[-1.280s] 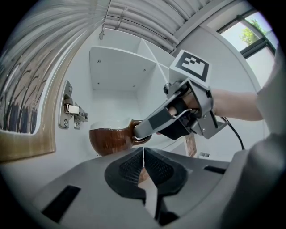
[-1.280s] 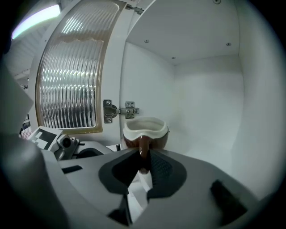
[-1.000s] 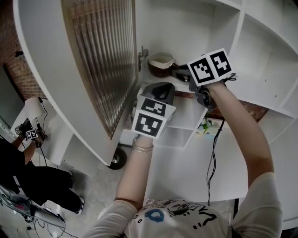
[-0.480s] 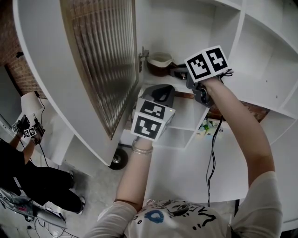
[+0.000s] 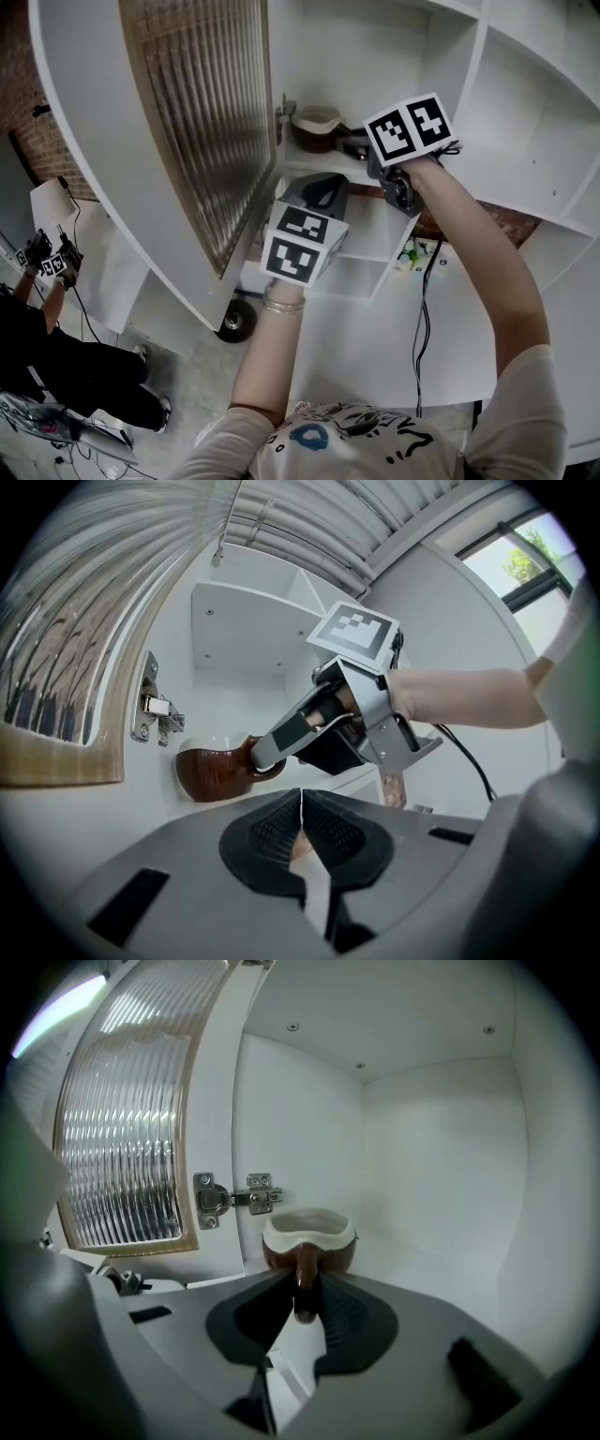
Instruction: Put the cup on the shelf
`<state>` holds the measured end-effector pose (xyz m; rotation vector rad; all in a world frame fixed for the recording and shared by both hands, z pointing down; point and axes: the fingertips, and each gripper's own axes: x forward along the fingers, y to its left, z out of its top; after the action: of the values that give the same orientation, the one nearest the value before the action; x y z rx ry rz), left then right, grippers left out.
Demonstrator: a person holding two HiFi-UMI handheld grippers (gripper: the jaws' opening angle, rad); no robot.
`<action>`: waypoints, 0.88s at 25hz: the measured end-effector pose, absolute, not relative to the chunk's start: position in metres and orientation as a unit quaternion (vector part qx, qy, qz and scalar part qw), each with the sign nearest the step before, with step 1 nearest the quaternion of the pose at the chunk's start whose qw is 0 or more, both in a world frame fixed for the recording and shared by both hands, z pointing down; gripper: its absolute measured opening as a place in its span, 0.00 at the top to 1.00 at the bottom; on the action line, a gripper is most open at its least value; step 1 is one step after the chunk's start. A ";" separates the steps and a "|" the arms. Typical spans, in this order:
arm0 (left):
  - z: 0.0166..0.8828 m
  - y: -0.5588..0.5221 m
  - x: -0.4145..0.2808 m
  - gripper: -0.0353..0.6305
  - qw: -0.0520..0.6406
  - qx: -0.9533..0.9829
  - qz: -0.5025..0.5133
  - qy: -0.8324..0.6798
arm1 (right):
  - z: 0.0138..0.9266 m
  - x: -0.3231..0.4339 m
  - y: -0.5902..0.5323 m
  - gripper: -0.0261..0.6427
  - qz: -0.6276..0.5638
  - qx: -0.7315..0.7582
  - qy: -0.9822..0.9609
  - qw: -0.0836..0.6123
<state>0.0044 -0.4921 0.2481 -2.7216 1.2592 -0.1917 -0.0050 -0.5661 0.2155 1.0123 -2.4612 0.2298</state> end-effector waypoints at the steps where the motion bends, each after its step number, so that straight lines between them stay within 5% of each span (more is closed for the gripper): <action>1: 0.249 -0.492 0.005 0.92 0.068 -0.904 -0.063 0.417 | 0.215 -0.005 -0.566 0.87 0.081 0.371 -0.896 0.231; 22: 0.260 -0.470 0.008 0.92 0.085 -0.911 -0.056 0.400 | 0.204 0.029 -0.517 0.81 0.025 0.414 -0.904 0.109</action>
<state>0.0082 -0.4704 0.2600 -2.7152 1.1934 -0.1671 0.0289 -0.5169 0.2044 1.2159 -2.6568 0.0741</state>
